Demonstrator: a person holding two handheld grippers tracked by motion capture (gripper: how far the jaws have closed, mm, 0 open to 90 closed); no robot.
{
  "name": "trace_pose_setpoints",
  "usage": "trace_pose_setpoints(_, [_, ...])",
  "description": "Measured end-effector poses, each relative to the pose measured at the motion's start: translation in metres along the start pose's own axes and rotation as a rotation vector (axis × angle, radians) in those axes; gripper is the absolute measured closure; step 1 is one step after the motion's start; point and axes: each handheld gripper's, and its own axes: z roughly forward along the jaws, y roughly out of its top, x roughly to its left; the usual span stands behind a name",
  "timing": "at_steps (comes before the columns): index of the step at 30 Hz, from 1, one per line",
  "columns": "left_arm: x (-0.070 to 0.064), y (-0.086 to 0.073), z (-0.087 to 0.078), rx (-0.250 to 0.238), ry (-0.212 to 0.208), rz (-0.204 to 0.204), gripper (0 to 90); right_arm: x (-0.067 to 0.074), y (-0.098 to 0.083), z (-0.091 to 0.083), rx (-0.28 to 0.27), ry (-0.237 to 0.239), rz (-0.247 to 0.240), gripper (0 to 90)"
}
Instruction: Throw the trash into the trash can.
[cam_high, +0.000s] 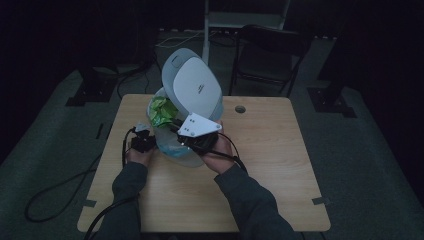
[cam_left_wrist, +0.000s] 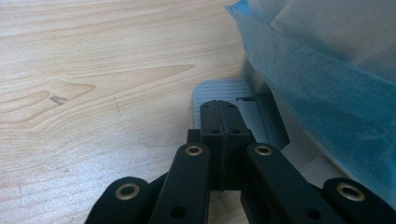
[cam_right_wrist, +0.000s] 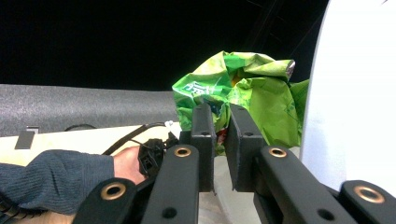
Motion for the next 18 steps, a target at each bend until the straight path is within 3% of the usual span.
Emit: trace_pose_setpoints(18, [0.0,0.0,0.0,-0.001,0.0,-0.001,90.0,0.0027,-0.0014,0.001,0.038,-0.059,-0.036,81.9])
